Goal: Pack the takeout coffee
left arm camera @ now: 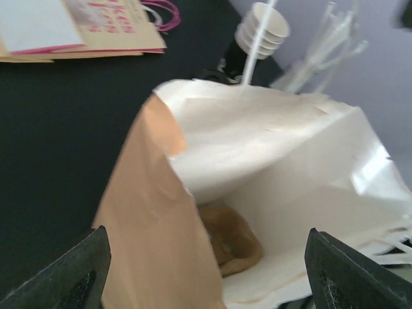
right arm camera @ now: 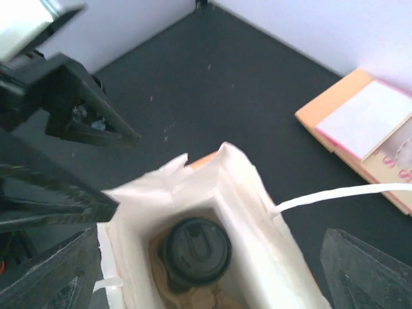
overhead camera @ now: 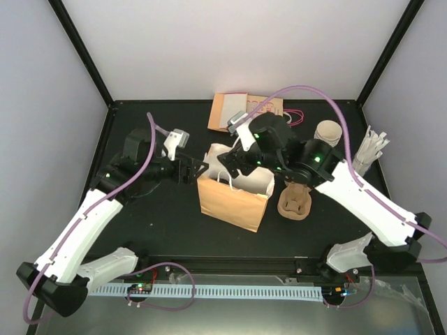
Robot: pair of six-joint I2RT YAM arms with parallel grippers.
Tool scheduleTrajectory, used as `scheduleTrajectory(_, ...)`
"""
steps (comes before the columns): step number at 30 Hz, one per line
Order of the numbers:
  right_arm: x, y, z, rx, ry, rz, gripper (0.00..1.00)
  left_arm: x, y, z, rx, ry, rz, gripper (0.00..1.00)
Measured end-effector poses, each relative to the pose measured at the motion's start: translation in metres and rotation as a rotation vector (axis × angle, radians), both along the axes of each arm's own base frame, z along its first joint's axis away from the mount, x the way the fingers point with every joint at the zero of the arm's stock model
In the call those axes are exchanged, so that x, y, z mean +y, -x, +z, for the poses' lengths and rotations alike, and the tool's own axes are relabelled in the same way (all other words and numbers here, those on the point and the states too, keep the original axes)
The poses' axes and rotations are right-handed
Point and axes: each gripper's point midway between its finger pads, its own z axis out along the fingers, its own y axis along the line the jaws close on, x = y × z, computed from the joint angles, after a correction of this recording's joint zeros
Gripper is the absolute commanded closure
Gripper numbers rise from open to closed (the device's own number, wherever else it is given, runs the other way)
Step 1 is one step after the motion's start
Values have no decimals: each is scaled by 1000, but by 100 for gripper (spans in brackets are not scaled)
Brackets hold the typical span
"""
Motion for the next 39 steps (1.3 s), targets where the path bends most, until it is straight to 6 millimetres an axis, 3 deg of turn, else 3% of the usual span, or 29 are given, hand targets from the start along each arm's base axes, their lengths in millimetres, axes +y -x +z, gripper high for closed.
scheduleTrajectory(3, -11, 0, 23, -61, -64, -38, 3, 7, -14, 3, 1, -68, 60, 18)
scheduleTrajectory(7, -42, 3, 51, -164, -162, -126, 3, 10, -25, 1, 13, -157, 97, 20)
scheduleTrajectory(12, -87, 2, 65, -259, -219, -283, 3, 2, -26, 0, 25, -247, 75, 20)
scheduleTrajectory(17, -113, -7, 50, -295, -180, -421, 4, -8, -32, -1, 25, -305, 53, 22)
scheduleTrajectory(23, -129, -13, 20, -293, -99, -514, 3, -15, -54, -20, 81, -405, 58, 25)
scheduleTrajectory(27, -141, -11, 12, -301, -86, -554, 3, -23, -61, -32, 125, -464, 43, 28)
scheduleTrajectory(30, -151, -12, 9, -309, -79, -589, 5, -33, -62, -36, 140, -508, 21, 43)
scheduleTrajectory(33, -159, -17, -2, -302, -56, -635, 5, -34, -66, -38, 141, -554, 47, 78)
scheduleTrajectory(35, -164, -22, -11, -286, -34, -662, 5, -28, -69, -38, 134, -589, 69, 95)
scheduleTrajectory(39, -171, -28, -27, -254, -9, -687, 5, -10, -75, -36, 130, -638, 113, 98)
